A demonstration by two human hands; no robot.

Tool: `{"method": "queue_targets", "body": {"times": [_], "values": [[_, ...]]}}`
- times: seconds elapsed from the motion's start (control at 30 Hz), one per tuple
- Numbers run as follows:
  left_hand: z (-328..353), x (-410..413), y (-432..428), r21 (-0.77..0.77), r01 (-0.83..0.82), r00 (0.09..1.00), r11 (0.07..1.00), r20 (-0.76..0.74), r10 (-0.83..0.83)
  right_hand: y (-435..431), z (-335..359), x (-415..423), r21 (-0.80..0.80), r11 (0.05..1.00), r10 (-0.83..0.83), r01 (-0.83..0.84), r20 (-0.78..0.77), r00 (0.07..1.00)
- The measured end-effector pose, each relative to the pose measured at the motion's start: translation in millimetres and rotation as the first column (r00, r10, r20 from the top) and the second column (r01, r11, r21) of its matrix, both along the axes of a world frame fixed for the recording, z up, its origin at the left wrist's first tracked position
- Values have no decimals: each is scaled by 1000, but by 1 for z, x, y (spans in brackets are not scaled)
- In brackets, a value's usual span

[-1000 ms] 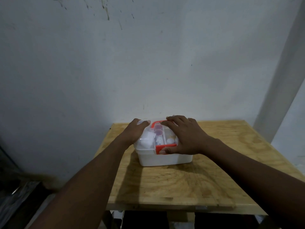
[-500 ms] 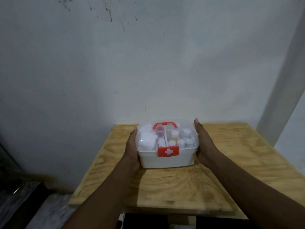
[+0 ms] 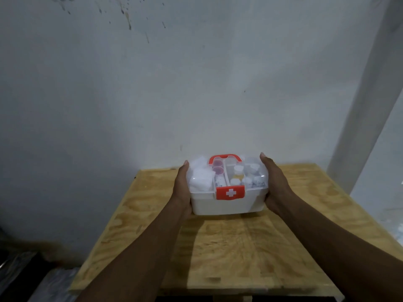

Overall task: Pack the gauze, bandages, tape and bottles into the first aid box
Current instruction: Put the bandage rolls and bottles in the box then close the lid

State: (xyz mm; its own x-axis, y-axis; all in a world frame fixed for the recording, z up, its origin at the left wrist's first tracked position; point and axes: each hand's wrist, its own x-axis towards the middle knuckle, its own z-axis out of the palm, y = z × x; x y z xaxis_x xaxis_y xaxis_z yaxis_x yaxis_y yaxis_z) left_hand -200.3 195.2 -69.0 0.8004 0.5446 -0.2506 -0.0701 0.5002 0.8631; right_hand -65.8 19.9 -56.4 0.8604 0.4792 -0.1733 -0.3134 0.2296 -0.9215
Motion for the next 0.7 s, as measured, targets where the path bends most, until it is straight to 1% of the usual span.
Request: {"method": "queue_targets", "body": {"times": [0.13,0.33,0.53,0.7], "values": [[11,29,-1,50,-7,1000,999,-22,9,-3,15,26,-11,1000,-4,4,26,1000],[17,66,4,85,-1,998,996,-63,7,3,22,61,-38,999,-12,13,35,999],[6,95,18,106,4,991,994,-137,11,14,13,86,-25,1000,-15,15,6,1000],[-6,103,23,109,-13,986,994,-163,31,19,-3,94,-50,999,-10,10,0,1000]]}}
